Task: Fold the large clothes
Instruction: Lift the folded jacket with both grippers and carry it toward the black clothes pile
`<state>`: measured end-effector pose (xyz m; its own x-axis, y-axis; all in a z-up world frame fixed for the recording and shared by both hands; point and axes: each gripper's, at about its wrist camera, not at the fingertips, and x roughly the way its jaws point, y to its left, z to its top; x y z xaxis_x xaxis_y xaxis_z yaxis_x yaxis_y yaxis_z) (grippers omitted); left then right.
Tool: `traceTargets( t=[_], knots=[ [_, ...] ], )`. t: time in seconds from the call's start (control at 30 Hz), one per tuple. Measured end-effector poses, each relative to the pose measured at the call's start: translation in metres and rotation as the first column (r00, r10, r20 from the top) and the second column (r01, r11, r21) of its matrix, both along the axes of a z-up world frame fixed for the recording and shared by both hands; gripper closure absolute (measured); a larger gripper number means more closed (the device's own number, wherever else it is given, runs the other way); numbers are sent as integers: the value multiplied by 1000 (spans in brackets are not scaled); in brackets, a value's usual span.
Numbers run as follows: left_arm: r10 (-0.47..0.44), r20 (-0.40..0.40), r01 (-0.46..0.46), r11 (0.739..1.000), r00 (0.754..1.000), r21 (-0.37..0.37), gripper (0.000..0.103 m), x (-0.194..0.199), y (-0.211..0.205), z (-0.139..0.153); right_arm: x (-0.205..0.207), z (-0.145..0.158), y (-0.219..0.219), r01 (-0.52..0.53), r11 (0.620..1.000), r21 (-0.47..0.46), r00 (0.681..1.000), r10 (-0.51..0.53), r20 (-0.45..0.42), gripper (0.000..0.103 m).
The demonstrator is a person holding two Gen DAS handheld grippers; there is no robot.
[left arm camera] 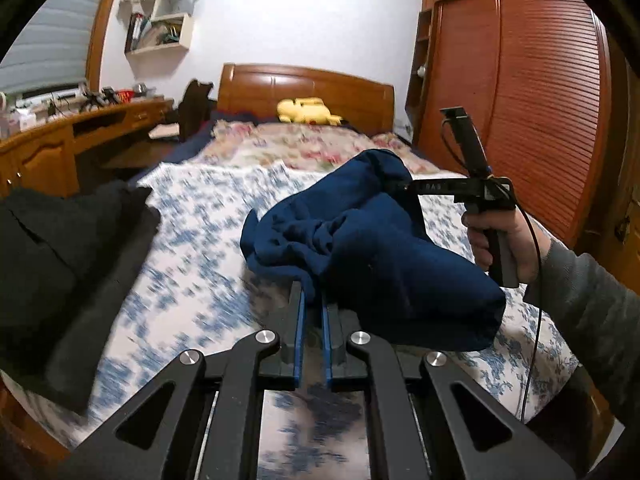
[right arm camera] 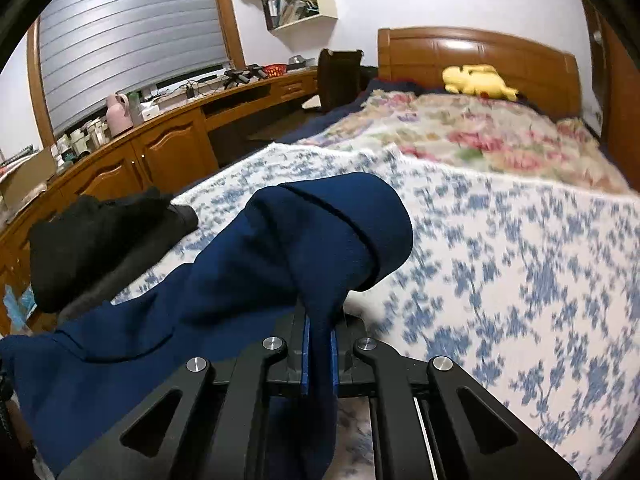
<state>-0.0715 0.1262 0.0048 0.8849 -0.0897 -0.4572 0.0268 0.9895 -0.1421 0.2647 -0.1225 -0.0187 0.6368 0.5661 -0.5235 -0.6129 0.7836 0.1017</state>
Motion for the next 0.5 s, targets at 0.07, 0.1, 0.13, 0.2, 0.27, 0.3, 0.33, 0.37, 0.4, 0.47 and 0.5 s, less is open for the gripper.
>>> traceTargets(
  t=[0.07, 0.1, 0.13, 0.2, 0.27, 0.3, 0.33, 0.37, 0.4, 0.47, 0.5],
  knots=[
    [17, 30, -17, 1000, 999, 15, 95, -6, 18, 12, -8, 15, 20, -2, 1000, -18, 1000, 3, 27, 96],
    [23, 39, -23, 1000, 999, 20, 95, -7, 25, 15, -10, 24, 30, -4, 1000, -29, 999, 6, 42, 96],
    [34, 51, -35, 999, 998, 24, 95, -9, 36, 20, -14, 32, 43, -7, 999, -38, 998, 9, 56, 96],
    [55, 70, -57, 998, 996, 26, 95, -13, 58, 29, -21, 48, 65, -14, 998, -56, 997, 19, 80, 96],
    [85, 89, -87, 996, 992, 15, 95, -19, 88, 40, -27, 65, 93, -24, 997, -71, 993, 32, 110, 96],
    [103, 95, -104, 995, 990, 5, 95, -23, 103, 45, -31, 73, 108, -30, 997, -75, 991, 40, 124, 96],
    [119, 101, -120, 993, 988, 0, 95, -25, 114, 48, -33, 79, 123, -37, 996, -80, 989, 48, 138, 96],
    [138, 108, -139, 990, 984, -3, 95, -28, 126, 51, -37, 87, 139, -45, 995, -88, 986, 59, 155, 96],
    [164, 117, -165, 986, 979, -3, 95, -34, 142, 57, -41, 91, 151, -54, 994, -93, 984, 69, 166, 96],
    [200, 131, -202, 979, 971, 3, 95, -40, 162, 66, -49, 105, 182, -73, 993, -97, 978, 90, 186, 96],
    [222, 139, -226, 974, 965, 10, 95, -43, 174, 71, -53, 111, 196, -80, 992, -101, 975, 99, 199, 96]
  ],
)
